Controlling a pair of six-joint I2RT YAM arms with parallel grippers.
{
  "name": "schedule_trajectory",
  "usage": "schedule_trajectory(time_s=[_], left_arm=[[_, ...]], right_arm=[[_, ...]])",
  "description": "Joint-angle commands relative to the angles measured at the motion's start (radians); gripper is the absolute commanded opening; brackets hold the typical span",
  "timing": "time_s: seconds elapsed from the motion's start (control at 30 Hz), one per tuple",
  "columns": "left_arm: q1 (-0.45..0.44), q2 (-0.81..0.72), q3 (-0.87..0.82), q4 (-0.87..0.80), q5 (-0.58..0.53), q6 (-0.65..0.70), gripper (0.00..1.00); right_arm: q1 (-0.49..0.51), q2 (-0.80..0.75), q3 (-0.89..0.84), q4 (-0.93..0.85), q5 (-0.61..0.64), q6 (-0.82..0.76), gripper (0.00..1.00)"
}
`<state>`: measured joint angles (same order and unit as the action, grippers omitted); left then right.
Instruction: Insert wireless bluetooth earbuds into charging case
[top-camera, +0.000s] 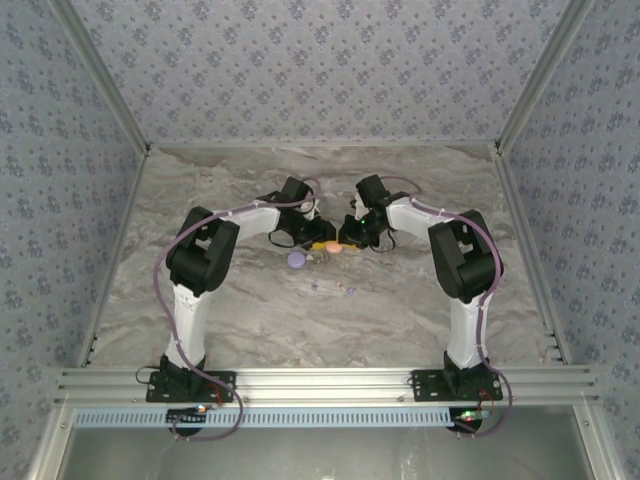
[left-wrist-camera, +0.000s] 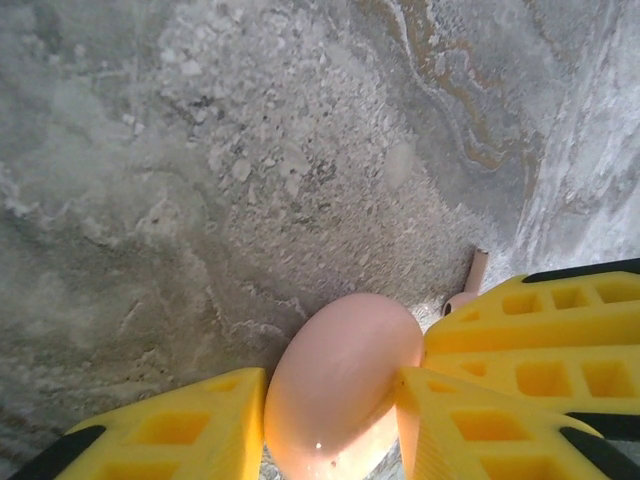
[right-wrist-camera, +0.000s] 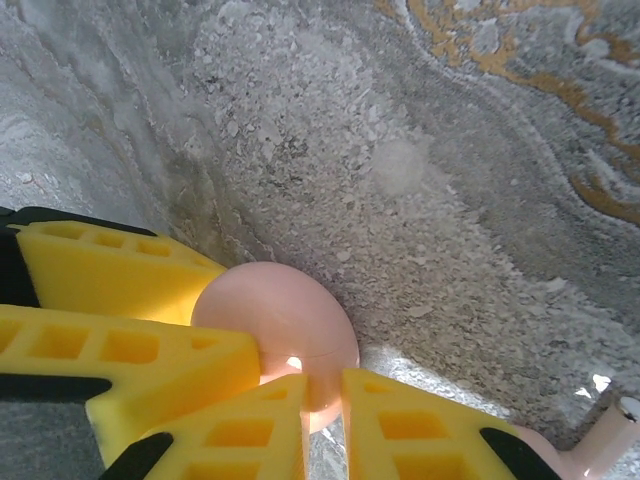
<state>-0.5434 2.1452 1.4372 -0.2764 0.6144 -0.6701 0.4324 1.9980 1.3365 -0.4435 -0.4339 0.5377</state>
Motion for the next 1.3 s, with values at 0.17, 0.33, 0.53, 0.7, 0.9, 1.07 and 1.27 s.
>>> schedule_trajectory(time_s=[0.17, 0.33, 0.53, 0.7, 0.9, 1.07, 1.27], left_arm=[[-0.006, -0.005, -0.048, 0.115, 0.061, -0.105, 0.33], [-0.007, -0.012, -0.065, 0.154, 0.072, -0.136, 0.24], [-0.007, -0.025, -0.077, 0.209, 0.087, -0.179, 0.23], [-0.008, -0.024, -0.083, 0.249, 0.102, -0.207, 0.27], [-0.008, -0.024, -0.095, 0.287, 0.108, -0.24, 0.27], [-0.008, -0.028, -0.1, 0.315, 0.112, -0.259, 0.3], [-0.008, -0.027, -0.095, 0.32, 0.113, -0.264, 0.3]], right_arm=[[0.001, 0.028, -0.037, 0.024, -0.029, 0.05, 0.18], [-0.001, 0.022, -0.045, 0.045, -0.048, 0.062, 0.18], [-0.007, 0.013, -0.056, 0.084, -0.089, 0.08, 0.19], [-0.009, 0.016, -0.06, 0.098, -0.107, 0.084, 0.19], [-0.018, 0.015, -0.075, 0.121, -0.131, 0.109, 0.19], [-0.027, 0.01, -0.084, 0.142, -0.152, 0.123, 0.2], [-0.03, 0.005, -0.085, 0.145, -0.158, 0.128, 0.21]])
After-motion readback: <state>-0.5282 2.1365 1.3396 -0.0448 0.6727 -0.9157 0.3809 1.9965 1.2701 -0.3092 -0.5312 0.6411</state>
